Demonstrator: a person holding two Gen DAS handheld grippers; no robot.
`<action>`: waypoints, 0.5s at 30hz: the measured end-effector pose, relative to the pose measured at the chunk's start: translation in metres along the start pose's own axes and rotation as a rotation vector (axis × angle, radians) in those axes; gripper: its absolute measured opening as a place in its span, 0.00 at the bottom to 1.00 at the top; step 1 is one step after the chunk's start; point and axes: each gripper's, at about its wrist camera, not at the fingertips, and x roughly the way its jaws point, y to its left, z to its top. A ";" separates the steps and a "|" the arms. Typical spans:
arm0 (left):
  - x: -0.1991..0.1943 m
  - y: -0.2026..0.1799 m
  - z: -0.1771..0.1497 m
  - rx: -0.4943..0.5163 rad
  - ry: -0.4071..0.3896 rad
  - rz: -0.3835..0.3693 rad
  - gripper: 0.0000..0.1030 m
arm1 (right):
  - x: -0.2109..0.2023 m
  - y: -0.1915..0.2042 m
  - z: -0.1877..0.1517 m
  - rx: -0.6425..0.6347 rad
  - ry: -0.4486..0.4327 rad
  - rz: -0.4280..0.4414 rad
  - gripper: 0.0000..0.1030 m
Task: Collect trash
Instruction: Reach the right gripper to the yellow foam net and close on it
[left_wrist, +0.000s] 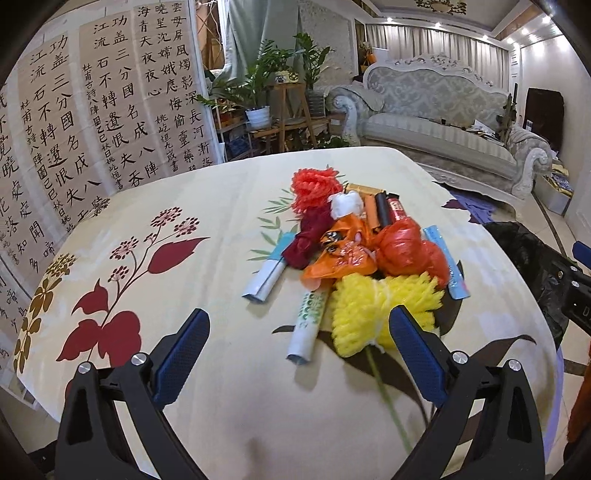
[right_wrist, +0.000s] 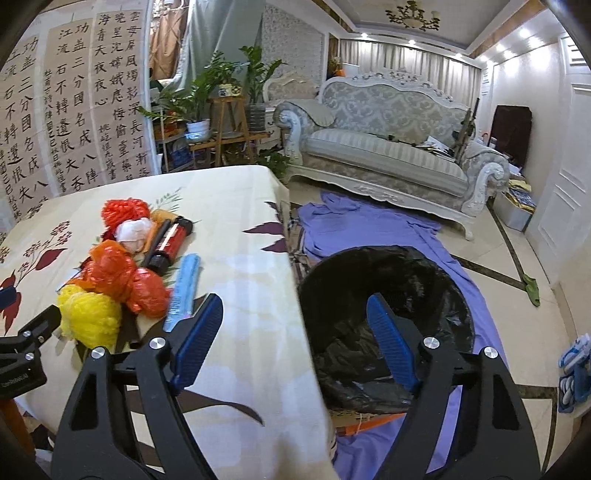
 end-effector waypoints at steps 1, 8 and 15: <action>-0.001 0.002 0.000 -0.002 0.001 0.003 0.89 | -0.002 0.004 0.000 -0.006 0.000 0.013 0.76; 0.002 0.025 -0.005 -0.035 0.028 0.020 0.73 | -0.002 0.038 0.000 -0.057 0.009 0.092 0.76; -0.001 0.052 -0.011 -0.077 0.025 0.064 0.67 | -0.012 0.087 0.004 -0.122 0.001 0.194 0.76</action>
